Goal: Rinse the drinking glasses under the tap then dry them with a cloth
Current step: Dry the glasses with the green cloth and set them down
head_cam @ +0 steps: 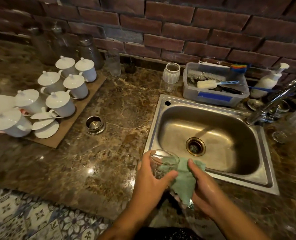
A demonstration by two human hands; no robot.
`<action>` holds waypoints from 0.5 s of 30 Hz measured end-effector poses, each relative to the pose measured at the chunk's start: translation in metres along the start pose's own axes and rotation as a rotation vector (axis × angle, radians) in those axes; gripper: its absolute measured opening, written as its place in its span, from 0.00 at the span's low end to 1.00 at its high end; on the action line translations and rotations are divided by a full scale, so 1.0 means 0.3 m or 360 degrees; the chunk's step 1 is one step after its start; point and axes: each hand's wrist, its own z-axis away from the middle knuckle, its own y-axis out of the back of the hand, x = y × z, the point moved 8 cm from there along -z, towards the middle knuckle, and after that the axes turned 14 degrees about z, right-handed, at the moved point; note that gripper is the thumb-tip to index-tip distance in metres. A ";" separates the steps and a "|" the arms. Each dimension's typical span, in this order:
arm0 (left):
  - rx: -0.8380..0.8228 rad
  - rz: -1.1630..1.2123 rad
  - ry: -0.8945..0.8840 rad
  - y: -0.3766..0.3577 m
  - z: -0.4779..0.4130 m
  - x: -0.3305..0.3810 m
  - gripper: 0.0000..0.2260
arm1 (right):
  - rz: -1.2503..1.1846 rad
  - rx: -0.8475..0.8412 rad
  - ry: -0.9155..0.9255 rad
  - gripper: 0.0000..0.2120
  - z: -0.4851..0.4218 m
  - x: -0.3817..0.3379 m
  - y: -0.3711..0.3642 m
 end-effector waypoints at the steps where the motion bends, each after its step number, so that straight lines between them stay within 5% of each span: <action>1: 0.0016 -0.0072 0.0007 0.036 -0.014 -0.016 0.32 | 0.0004 0.0029 -0.0007 0.24 -0.007 0.002 0.010; 5: -0.0005 -0.0199 0.0104 0.169 -0.057 -0.075 0.39 | -0.0076 0.0049 0.0027 0.18 -0.016 -0.009 0.035; 9: 0.0050 -0.0233 0.0184 0.299 -0.110 -0.149 0.44 | -0.0122 -0.0023 0.0005 0.23 -0.031 0.010 0.009; 15: 0.0260 -0.0197 0.0238 0.415 -0.166 -0.221 0.37 | -0.0285 -0.0178 -0.0023 0.30 -0.034 0.040 -0.042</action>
